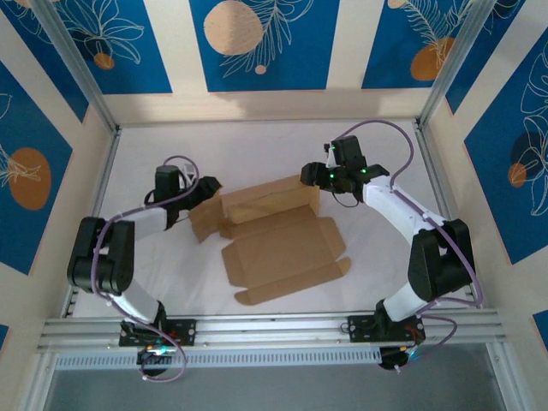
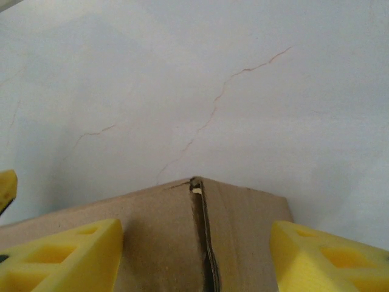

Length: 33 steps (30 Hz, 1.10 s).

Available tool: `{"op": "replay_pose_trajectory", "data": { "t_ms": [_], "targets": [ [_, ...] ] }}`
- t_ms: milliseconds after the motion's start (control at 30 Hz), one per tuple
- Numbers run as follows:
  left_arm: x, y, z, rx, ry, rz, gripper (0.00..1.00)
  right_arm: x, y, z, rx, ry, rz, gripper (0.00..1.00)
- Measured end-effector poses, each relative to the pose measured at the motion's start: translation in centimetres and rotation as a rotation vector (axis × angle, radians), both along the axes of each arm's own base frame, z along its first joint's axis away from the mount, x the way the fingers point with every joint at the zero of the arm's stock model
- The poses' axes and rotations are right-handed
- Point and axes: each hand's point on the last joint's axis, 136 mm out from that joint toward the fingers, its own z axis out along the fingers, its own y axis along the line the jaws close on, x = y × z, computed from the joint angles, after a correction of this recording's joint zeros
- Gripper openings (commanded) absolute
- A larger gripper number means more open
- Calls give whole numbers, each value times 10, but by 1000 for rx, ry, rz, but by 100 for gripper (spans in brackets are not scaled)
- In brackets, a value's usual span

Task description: Fold the paper box

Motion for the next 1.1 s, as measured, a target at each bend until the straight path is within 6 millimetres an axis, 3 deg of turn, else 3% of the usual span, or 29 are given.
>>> {"op": "replay_pose_trajectory", "data": {
  "t_ms": [167,333,433,533,600,700,900,1100],
  "targets": [
    [-4,3,21,53,-72,40,33,-1,2,0,-1,-4,-1,73],
    [-6,11,32,126,-126,59,34,-9,-16,7,-72,-10,-51,79],
    [-7,12,31,150,-133,54,34,-21,-25,27,-78,-30,-80,78],
    [-8,11,29,165,-135,44,34,-37,-22,61,10,-72,-92,75],
    [-9,9,29,172,-143,32,34,-50,-8,82,102,-84,-72,76],
    [-12,3,29,182,-154,11,34,-68,25,95,242,-44,-10,78],
    [-14,3,37,204,-188,5,34,-94,90,62,457,192,47,79],
    [-15,4,41,217,-203,3,34,-94,121,39,572,320,1,76]
  ]
}}
